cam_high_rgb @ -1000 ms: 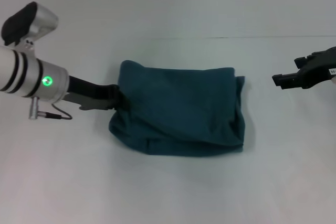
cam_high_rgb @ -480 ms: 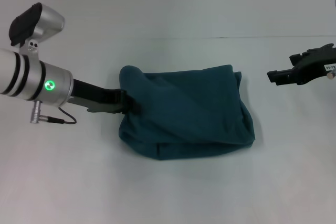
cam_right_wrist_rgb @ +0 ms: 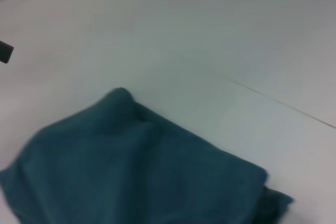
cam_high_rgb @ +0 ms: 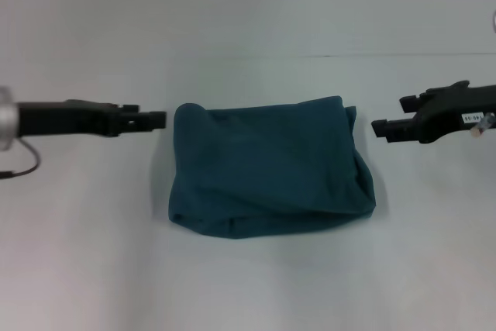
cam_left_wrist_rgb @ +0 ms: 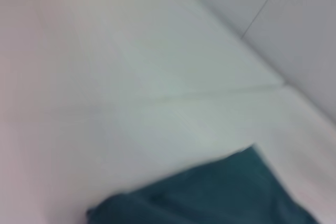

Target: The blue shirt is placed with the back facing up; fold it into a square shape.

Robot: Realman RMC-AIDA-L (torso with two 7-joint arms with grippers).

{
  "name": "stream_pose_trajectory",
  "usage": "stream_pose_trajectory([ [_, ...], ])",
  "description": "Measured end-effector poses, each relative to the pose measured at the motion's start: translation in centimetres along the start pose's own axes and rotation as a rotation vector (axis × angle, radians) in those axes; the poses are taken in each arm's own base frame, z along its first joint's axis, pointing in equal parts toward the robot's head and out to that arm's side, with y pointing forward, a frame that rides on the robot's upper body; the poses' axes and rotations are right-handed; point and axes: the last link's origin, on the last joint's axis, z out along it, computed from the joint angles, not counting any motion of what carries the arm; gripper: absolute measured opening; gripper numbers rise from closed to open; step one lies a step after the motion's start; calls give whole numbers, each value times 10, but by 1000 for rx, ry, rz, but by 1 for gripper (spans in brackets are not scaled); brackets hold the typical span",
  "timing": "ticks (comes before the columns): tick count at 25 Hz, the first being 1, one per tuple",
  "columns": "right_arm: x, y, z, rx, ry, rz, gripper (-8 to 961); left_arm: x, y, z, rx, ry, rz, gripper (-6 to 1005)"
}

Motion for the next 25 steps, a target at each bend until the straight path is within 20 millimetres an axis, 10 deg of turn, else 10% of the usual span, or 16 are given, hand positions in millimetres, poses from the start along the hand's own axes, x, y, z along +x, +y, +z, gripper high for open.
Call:
stream_pose_trajectory([
  [9,44,24,-24,-254,-38,-145,723,-62,2,-71,-192,151,91,807],
  [14,62,34,-34,-357,-12,-155,790,-91,7,-74,-222,-27,99,963],
  [25,86,32,-42,-406,-28,-150,946,-96,17,-63,-290,-148,125,959],
])
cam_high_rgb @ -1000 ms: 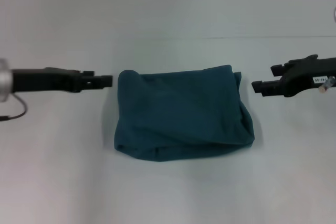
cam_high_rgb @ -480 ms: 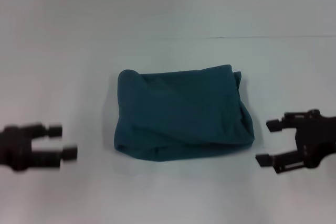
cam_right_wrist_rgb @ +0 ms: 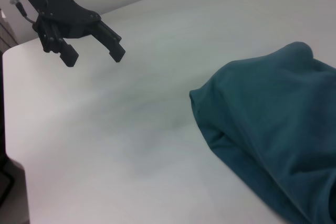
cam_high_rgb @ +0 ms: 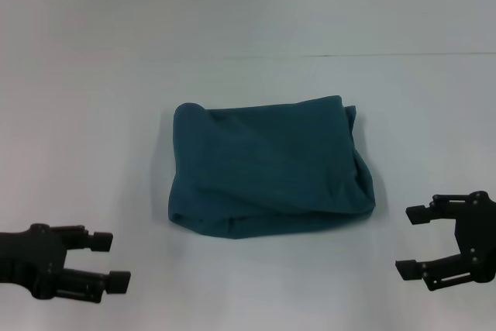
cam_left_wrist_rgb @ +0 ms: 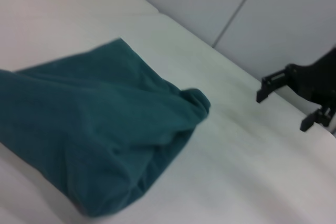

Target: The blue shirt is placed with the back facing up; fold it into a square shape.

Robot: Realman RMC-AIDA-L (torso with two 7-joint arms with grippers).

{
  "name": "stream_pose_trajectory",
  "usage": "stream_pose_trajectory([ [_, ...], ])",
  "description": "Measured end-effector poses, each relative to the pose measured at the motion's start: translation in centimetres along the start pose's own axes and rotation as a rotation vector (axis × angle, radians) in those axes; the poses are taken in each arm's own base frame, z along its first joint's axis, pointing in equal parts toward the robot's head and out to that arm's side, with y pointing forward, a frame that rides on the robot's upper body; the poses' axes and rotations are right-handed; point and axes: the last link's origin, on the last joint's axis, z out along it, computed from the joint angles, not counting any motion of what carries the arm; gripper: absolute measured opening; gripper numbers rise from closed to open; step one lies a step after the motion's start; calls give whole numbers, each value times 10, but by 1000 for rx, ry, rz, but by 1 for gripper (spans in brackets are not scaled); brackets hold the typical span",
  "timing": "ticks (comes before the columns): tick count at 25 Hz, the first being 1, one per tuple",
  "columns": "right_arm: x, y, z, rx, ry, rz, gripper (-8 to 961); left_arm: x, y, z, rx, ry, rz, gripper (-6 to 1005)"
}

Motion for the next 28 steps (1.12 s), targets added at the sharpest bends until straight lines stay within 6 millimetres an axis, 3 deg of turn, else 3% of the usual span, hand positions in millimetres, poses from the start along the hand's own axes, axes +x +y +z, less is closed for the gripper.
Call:
stream_pose_trajectory([
  [28,2,1,7,-36,2,-6,946,-1,2,2,-16,-20,-4,959],
])
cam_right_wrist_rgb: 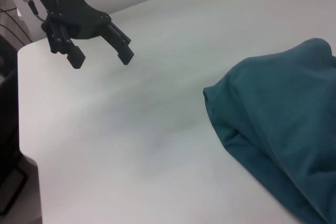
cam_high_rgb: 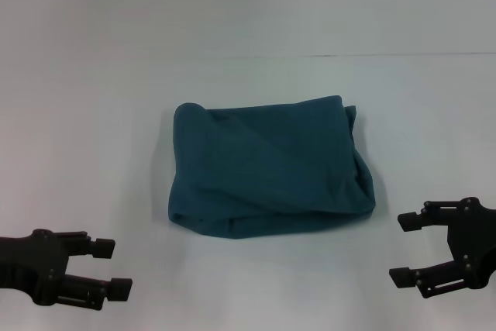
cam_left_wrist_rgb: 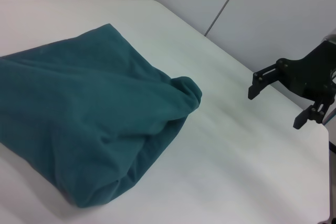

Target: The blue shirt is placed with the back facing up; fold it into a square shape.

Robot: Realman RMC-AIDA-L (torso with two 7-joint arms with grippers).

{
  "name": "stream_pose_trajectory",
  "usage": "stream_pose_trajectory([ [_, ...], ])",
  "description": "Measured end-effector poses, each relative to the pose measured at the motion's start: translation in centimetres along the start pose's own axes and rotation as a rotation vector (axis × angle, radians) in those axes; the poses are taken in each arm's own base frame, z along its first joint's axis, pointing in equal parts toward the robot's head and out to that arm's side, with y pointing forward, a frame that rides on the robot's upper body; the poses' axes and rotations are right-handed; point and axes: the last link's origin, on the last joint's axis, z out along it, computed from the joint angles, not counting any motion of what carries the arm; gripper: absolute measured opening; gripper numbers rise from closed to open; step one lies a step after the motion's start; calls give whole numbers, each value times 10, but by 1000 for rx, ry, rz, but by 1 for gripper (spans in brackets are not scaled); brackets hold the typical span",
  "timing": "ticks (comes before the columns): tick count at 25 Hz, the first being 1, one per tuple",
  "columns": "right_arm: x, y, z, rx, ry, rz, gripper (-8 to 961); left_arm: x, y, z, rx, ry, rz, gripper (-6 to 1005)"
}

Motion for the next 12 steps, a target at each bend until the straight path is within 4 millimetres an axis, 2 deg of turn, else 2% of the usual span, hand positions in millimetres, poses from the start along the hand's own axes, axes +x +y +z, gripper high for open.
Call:
stream_pose_trajectory([
  [12,-1,1,2,-10,-5,-10,947,-2,0,1,3,3,-4,959],
])
